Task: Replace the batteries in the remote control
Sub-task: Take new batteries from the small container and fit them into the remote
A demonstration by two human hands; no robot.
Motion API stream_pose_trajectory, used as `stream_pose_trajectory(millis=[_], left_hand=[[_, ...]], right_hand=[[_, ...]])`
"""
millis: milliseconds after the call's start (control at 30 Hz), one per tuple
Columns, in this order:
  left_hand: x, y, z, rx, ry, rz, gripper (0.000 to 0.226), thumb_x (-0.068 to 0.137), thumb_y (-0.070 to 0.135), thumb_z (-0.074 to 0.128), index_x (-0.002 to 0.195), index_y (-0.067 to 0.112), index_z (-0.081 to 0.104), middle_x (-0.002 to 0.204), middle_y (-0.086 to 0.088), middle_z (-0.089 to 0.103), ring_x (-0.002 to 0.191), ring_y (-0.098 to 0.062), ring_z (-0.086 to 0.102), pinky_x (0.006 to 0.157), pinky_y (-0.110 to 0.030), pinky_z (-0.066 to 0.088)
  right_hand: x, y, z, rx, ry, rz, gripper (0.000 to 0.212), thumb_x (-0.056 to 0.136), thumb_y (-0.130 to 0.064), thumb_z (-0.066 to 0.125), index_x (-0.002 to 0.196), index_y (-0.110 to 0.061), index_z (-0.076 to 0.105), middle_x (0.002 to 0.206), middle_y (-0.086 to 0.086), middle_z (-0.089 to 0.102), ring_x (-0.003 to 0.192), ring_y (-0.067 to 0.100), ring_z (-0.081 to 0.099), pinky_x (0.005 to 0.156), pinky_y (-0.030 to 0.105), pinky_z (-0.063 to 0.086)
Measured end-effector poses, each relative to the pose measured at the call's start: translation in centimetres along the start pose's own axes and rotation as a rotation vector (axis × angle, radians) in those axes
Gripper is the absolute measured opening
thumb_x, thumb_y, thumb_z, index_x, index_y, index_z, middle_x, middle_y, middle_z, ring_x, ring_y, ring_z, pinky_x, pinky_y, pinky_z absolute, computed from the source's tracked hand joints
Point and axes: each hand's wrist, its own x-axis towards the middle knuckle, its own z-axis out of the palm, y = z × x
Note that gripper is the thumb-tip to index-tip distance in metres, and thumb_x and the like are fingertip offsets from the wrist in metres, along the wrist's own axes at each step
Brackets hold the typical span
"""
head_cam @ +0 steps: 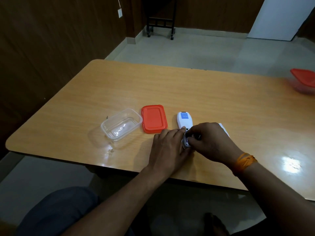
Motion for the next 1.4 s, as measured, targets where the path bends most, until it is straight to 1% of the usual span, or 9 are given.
stream_pose_trajectory(millis=[167, 267, 433, 600, 767, 1033, 1133, 1233, 1400], left_hand=[[0.0, -0.1, 0.2, 0.024, 0.003, -0.007, 0.065, 0.093, 0.062, 0.055, 0.146, 0.024, 0.057, 0.134, 0.006, 0.067, 0.116, -0.017, 0.058, 0.091, -0.038, 0.046], [0.0, -0.1, 0.2, 0.012, 0.004, -0.008, 0.066, 0.094, 0.064, 0.054, 0.146, 0.024, 0.057, 0.136, 0.006, 0.067, 0.117, -0.016, 0.057, 0.092, -0.038, 0.045], [0.3, -0.2, -0.1, -0.005, -0.008, -0.007, 0.067, 0.094, 0.064, 0.056, 0.145, 0.022, 0.059, 0.138, 0.005, 0.067, 0.116, -0.017, 0.056, 0.092, -0.038, 0.045], [0.3, 0.0, -0.3, -0.013, -0.013, -0.011, 0.066, 0.091, 0.062, 0.061, 0.144, 0.023, 0.061, 0.138, 0.005, 0.069, 0.114, -0.017, 0.056, 0.092, -0.038, 0.044], [0.2, 0.1, -0.5, -0.039, -0.016, -0.02, 0.066, 0.088, 0.057, 0.069, 0.144, 0.022, 0.062, 0.134, 0.003, 0.071, 0.113, -0.019, 0.057, 0.091, -0.039, 0.044], [0.1, 0.1, -0.5, -0.017, -0.026, -0.013, 0.072, 0.091, 0.064, 0.06, 0.15, 0.025, 0.053, 0.137, 0.005, 0.067, 0.117, -0.015, 0.054, 0.093, -0.035, 0.041], [0.1, 0.0, -0.5, -0.008, -0.039, -0.023, 0.08, 0.087, 0.067, 0.061, 0.151, 0.022, 0.05, 0.134, 0.003, 0.067, 0.118, -0.019, 0.055, 0.095, -0.039, 0.044], [0.1, -0.2, -0.4, -0.002, -0.038, -0.022, 0.082, 0.08, 0.067, 0.064, 0.147, 0.022, 0.054, 0.139, 0.005, 0.065, 0.122, -0.02, 0.056, 0.099, -0.039, 0.044], [0.4, -1.2, -0.8, -0.017, -0.066, 0.051, 0.083, 0.081, 0.064, 0.071, 0.15, 0.025, 0.051, 0.151, 0.008, 0.056, 0.133, -0.016, 0.05, 0.106, -0.036, 0.04]], right_hand=[[0.4, 1.0, -0.7, 0.101, -0.125, 0.049, 0.02, 0.098, -0.021, 0.062, 0.097, -0.016, 0.081, 0.084, 0.004, 0.079, 0.067, 0.018, 0.07, 0.073, 0.047, 0.059], [0.5, 1.4, -0.7, 0.145, -0.116, 0.092, 0.018, 0.093, -0.023, 0.075, 0.108, -0.018, 0.082, 0.092, 0.002, 0.08, 0.067, 0.017, 0.074, 0.075, 0.043, 0.062], [0.5, 1.3, -0.4, 0.32, -0.091, 0.225, 0.014, 0.08, -0.01, 0.087, 0.092, -0.01, 0.08, 0.079, 0.009, 0.077, 0.063, 0.027, 0.074, 0.064, 0.043, 0.065], [0.9, 1.0, -0.1, 0.562, -0.129, 0.502, 0.017, 0.077, -0.002, 0.089, 0.084, 0.003, 0.074, 0.075, 0.017, 0.074, 0.054, 0.016, 0.067, 0.05, 0.024, 0.059], [2.4, 1.3, 0.3, 0.636, -0.147, 0.639, 0.017, 0.077, -0.003, 0.089, 0.084, 0.004, 0.075, 0.079, 0.023, 0.077, 0.058, 0.026, 0.07, 0.069, 0.041, 0.066], [1.5, 1.4, -0.5, 0.532, -0.035, 0.535, 0.025, 0.079, -0.022, 0.091, 0.082, -0.002, 0.076, 0.076, 0.013, 0.076, 0.061, 0.02, 0.07, 0.053, 0.029, 0.06], [0.6, 2.7, -2.2, 0.534, 0.134, 0.533, 0.024, 0.083, -0.027, 0.087, 0.082, -0.007, 0.075, 0.077, 0.011, 0.074, 0.067, 0.023, 0.072, 0.056, 0.033, 0.061], [-0.4, 5.0, -3.2, 0.244, 0.301, 0.471, 0.019, 0.083, -0.032, 0.084, 0.08, -0.015, 0.074, 0.08, 0.004, 0.074, 0.075, 0.024, 0.069, 0.063, 0.035, 0.055], [-1.0, 7.0, -2.2, -0.055, 0.073, 0.468, 0.042, 0.078, -0.051, 0.082, 0.106, -0.024, 0.067, 0.104, 0.002, 0.064, 0.096, 0.023, 0.06, 0.072, 0.033, 0.043]])
